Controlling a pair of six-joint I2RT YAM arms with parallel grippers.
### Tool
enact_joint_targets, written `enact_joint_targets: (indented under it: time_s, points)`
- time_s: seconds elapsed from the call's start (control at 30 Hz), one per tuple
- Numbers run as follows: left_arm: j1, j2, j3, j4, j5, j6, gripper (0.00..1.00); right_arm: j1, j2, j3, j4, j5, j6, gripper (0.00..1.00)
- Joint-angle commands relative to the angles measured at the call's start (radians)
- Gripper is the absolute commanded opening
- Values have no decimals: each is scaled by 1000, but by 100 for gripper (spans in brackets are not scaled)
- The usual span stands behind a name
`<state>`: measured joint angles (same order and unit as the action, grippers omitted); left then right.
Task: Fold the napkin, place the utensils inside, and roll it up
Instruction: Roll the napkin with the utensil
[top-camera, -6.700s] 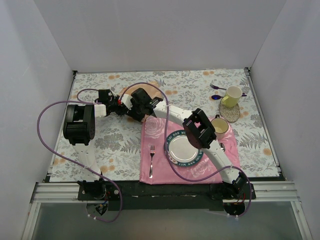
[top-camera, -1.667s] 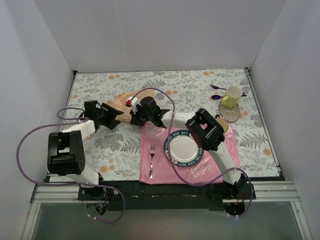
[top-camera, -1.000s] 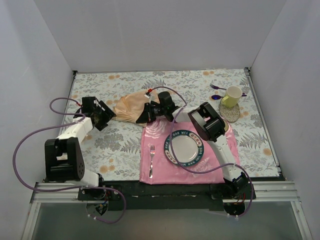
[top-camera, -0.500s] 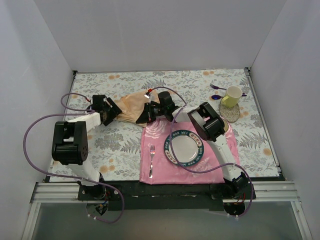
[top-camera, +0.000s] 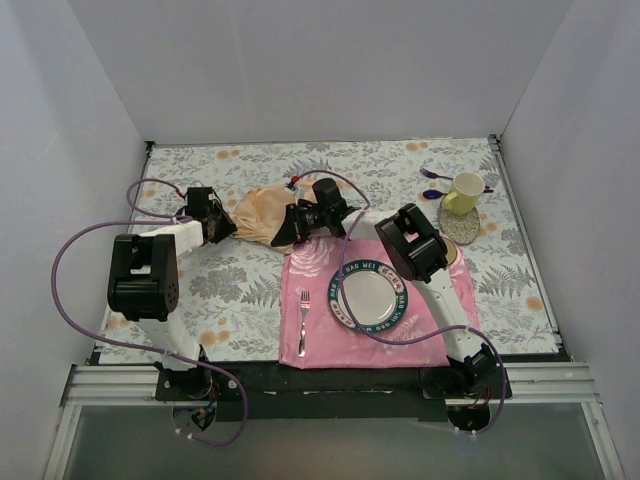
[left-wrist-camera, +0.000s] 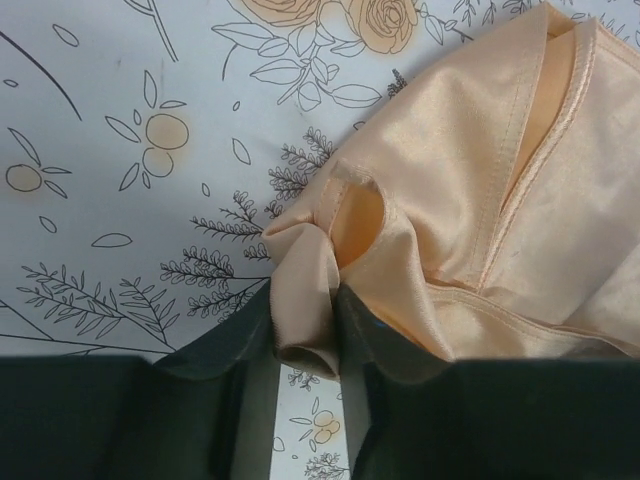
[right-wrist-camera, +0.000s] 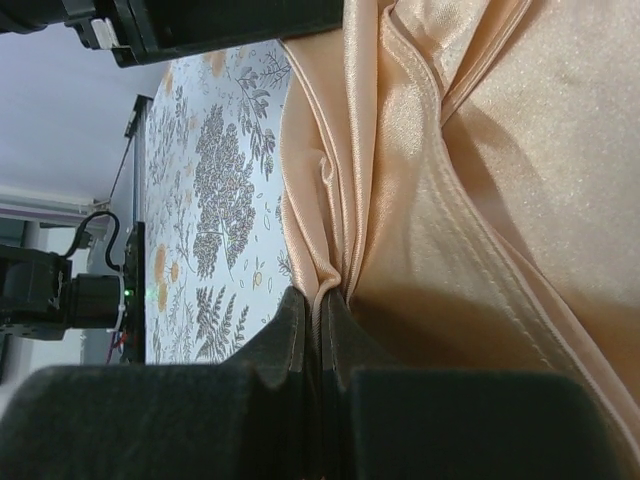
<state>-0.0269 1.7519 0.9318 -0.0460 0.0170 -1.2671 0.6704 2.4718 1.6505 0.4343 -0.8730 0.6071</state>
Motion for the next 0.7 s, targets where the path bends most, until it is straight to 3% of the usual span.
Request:
enact_joint_targets:
  time_s: [0.0, 0.03, 0.1, 0.33, 0.47, 0.57, 0.6, 0.67]
  points:
    - [7, 26, 42, -123, 58, 115, 20, 21, 33, 60, -179, -14, -162, 1]
    - [22, 29, 64, -158, 75, 124, 10, 21, 33, 69, -210, -11, -190, 1]
    - [25, 24, 79, -187, 81, 147, 7, 29, 32, 89, -282, -7, -263, 1]
    - [59, -48, 98, -288, 124, 167, 11, 60, 12, 48, -249, -75, -264, 1]
    - [94, -72, 69, -331, 185, 120, 43, 72, 7, -1, -117, -89, -157, 1]
    - [114, -170, 12, -331, 156, 74, 57, 69, 15, -9, -45, -93, -72, 1]
    - [119, -221, -11, -333, 147, 58, 71, 69, 18, -14, -31, -87, -55, 1]
    - [119, -276, -42, -325, 152, 0, 76, 67, 19, -26, 42, -87, 20, 1]
